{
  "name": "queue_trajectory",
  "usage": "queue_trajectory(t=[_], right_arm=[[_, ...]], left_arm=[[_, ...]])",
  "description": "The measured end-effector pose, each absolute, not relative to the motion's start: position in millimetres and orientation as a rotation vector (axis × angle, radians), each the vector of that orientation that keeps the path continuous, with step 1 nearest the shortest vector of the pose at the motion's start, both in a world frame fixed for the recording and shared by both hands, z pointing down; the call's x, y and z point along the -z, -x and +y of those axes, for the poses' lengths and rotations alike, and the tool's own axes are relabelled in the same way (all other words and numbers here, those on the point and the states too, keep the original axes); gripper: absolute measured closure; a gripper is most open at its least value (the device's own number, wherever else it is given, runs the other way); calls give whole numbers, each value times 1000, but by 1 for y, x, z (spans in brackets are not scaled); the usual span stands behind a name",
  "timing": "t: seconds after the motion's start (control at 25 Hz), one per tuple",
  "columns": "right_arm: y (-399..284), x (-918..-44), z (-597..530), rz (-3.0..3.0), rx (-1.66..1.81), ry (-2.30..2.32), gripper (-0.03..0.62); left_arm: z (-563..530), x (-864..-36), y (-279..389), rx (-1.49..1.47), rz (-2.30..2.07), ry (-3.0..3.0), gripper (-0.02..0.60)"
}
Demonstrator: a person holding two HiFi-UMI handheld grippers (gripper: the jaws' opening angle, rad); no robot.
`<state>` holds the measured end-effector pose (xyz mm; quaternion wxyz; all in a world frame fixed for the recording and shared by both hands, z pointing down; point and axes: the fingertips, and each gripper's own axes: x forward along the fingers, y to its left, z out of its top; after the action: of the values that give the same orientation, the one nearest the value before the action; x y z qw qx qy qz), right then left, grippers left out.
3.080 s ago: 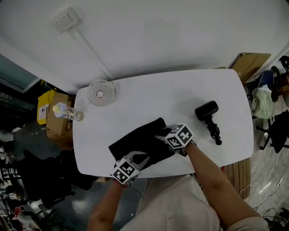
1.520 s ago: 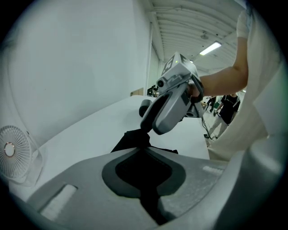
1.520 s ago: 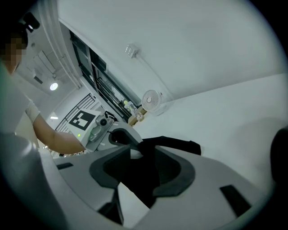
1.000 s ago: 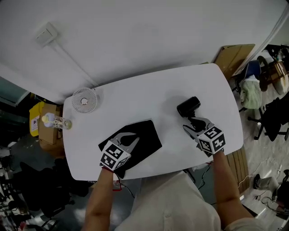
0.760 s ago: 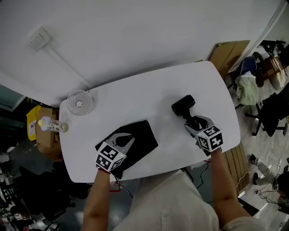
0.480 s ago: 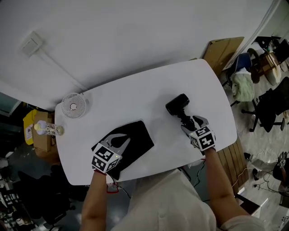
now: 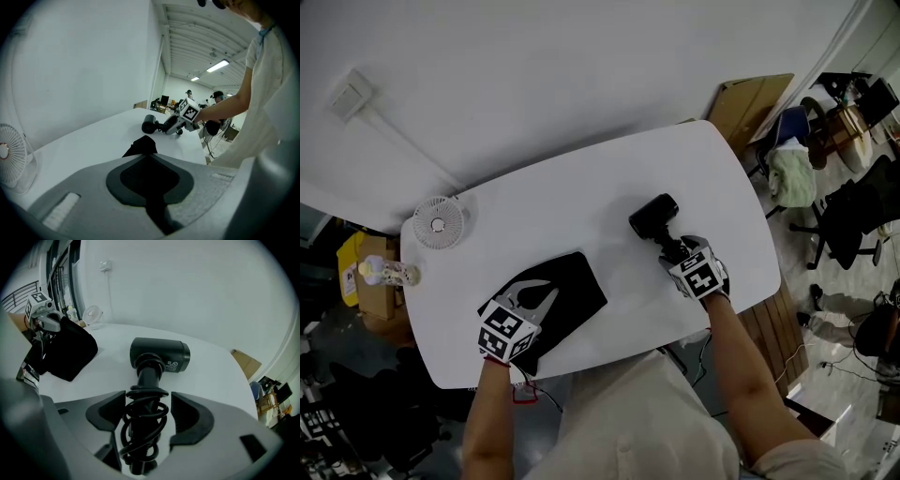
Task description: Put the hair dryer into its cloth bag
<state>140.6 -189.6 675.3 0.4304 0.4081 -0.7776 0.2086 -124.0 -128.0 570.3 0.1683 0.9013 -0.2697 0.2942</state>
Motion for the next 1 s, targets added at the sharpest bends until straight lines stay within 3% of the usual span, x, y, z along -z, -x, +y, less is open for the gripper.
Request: queue_trajectory(t=[1.0], right_arm=[[-141, -692, -192, -1888, -573, -1033, 336]], left_arm=[[-126, -573, 120, -822, -768, -2548, 561]])
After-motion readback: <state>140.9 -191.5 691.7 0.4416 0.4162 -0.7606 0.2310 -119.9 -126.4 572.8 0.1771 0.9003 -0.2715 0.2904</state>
